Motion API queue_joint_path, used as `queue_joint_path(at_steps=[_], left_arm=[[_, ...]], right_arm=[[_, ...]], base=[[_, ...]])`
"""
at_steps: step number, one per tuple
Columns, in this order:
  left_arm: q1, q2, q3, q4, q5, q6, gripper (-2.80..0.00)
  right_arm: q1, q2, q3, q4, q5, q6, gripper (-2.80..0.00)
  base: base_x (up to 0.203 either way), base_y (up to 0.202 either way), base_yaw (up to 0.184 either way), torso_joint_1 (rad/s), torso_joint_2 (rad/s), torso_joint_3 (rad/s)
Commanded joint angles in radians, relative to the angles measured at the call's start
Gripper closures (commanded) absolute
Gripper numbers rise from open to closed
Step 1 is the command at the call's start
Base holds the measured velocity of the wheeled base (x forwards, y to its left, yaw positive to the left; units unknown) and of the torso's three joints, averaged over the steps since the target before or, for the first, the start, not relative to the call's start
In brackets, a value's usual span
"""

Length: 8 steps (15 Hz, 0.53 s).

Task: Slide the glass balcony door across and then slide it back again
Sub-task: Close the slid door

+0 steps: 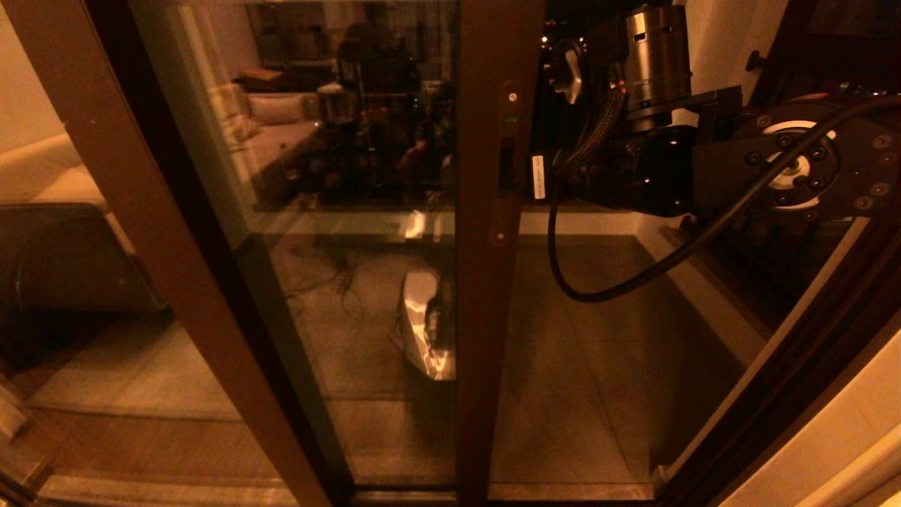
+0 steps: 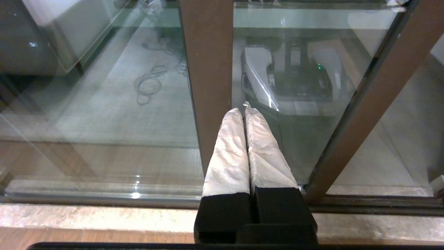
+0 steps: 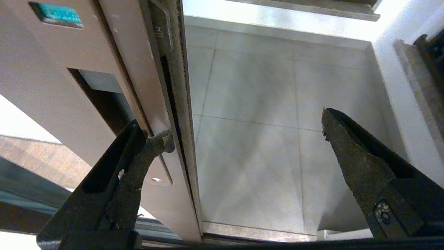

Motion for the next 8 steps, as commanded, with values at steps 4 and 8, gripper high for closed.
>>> queue_joint_path(at_steps=[4, 8], left_arm=[[0.000, 0.000, 0.000, 0.002, 0.000, 0.000, 0.00], [0.000, 0.000, 0.000, 0.000, 0.000, 0.000, 0.00]], right_arm=[[-0.031, -0.018, 0.013, 0.001, -0.007, -0.001, -2.80], [-0.053, -0.050, 0.049, 0.000, -0.007, -0.012, -2.80]], base=[[0.000, 0.000, 0.000, 0.000, 0.00, 0.000], [0.000, 0.000, 0.000, 0.000, 0.00, 0.000]])
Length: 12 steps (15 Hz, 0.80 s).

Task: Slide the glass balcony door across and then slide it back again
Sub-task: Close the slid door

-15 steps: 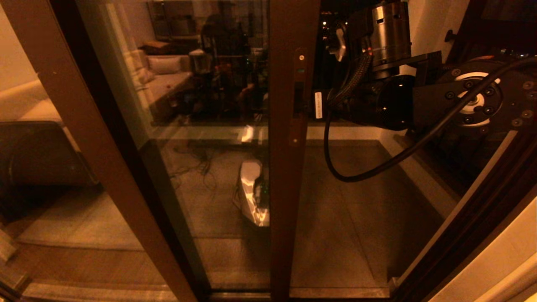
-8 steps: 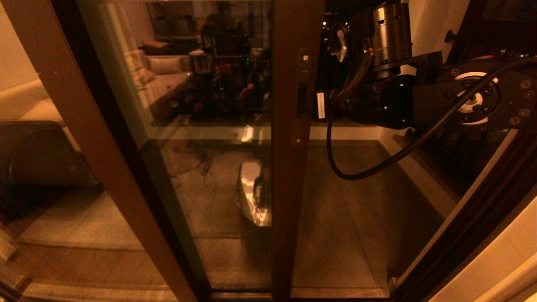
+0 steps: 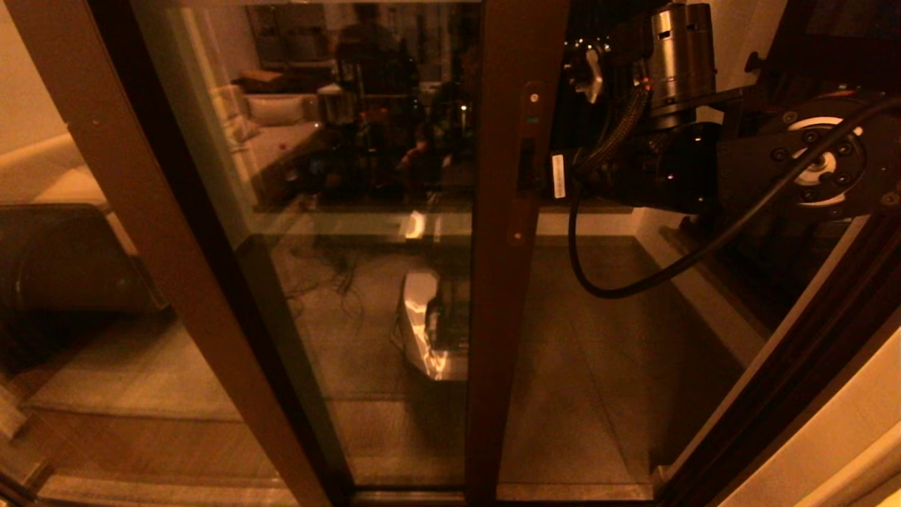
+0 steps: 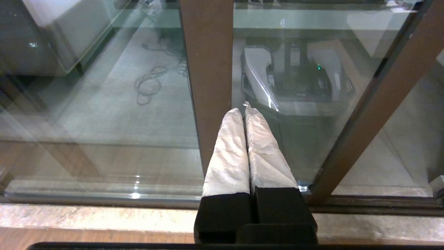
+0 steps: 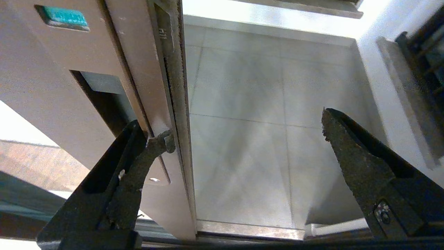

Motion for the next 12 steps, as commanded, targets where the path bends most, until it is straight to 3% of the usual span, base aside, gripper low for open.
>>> queue_joint_path(at_steps=[1, 12], left_arm=[[0.000, 0.000, 0.000, 0.001, 0.000, 0.000, 0.00], [0.000, 0.000, 0.000, 0.002, 0.000, 0.000, 0.00]], right_arm=[[-0.011, -0.021, 0.014, 0.001, -0.004, 0.001, -2.80], [-0.026, -0.124, 0.118, -0.001, -0.002, -0.001, -2.80]], base=[[0.000, 0.000, 0.000, 0.000, 0.00, 0.000], [0.000, 0.000, 0.000, 0.000, 0.00, 0.000]])
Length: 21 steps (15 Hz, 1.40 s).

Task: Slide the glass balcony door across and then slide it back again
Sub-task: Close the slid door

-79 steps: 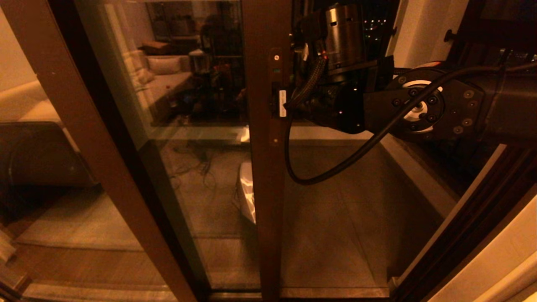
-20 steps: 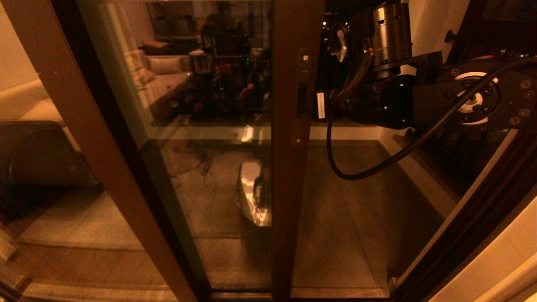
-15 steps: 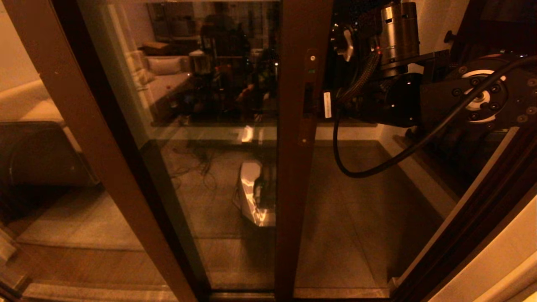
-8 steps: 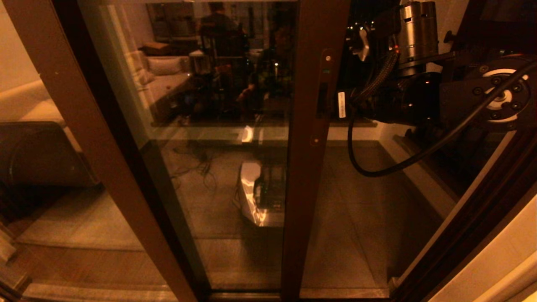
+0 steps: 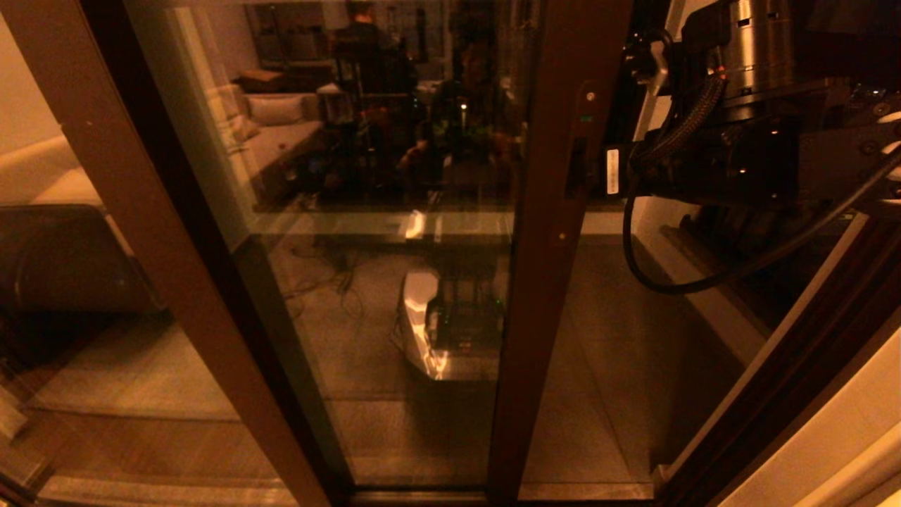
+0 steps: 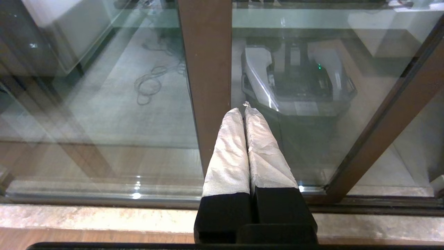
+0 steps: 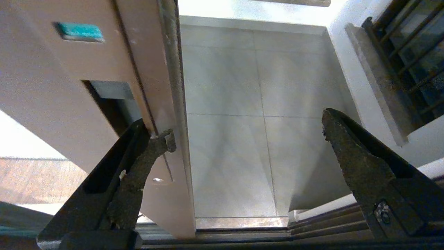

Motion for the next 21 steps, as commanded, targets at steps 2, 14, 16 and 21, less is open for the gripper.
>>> queue_joint_path(at_steps=[2, 14, 16, 21], left_arm=[[0.000, 0.000, 0.000, 0.000, 0.000, 0.000, 0.00], [0.000, 0.000, 0.000, 0.000, 0.000, 0.000, 0.00], [0.000, 0.000, 0.000, 0.000, 0.000, 0.000, 0.00], [0.000, 0.000, 0.000, 0.000, 0.000, 0.000, 0.00]], right_arm=[[-0.018, -0.030, 0.013, 0.002, 0.005, -0.011, -2.80], [-0.038, -0.032, 0.044, 0.000, 0.003, -0.026, -2.80], [-0.045, -0.034, 0.042, 0.000, 0.003, -0.028, -2.80], [-0.065, -0.055, 0.051, 0.000, 0.003, -0.043, -2.80]], base=[[0.000, 0.000, 0.000, 0.000, 0.00, 0.000], [0.000, 0.000, 0.000, 0.000, 0.00, 0.000], [0.000, 0.000, 0.000, 0.000, 0.00, 0.000], [0.000, 0.000, 0.000, 0.000, 0.00, 0.000]])
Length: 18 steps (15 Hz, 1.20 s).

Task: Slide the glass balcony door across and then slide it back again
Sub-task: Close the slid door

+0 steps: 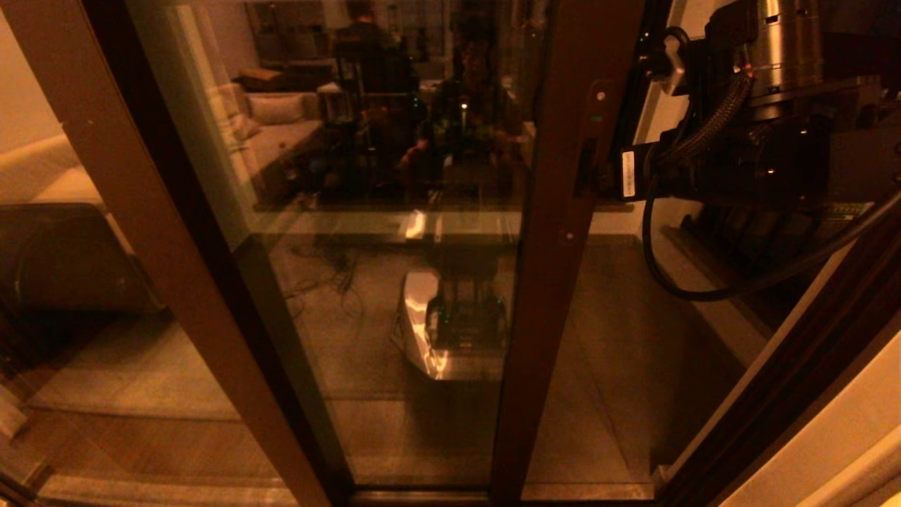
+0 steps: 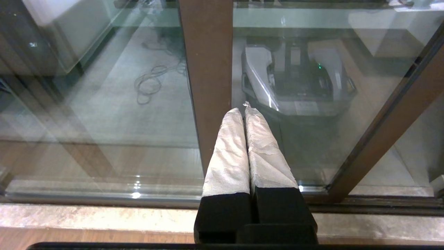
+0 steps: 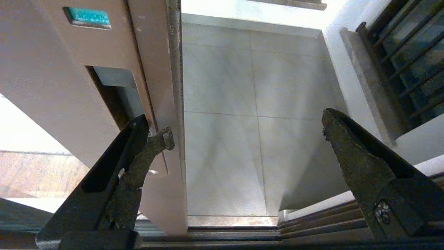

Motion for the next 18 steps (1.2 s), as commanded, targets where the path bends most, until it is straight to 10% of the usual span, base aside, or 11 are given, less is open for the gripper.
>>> queue_joint_path(at_steps=[1, 18], left_arm=[[0.000, 0.000, 0.000, 0.000, 0.000, 0.000, 0.00], [0.000, 0.000, 0.000, 0.000, 0.000, 0.000, 0.00]], right_arm=[[-0.014, -0.008, 0.002, 0.001, -0.008, -0.001, -2.80], [-0.118, -0.019, 0.016, 0.000, -0.007, -0.031, -2.80]], base=[[0.000, 0.000, 0.000, 0.000, 0.00, 0.000], [0.000, 0.000, 0.000, 0.000, 0.00, 0.000]])
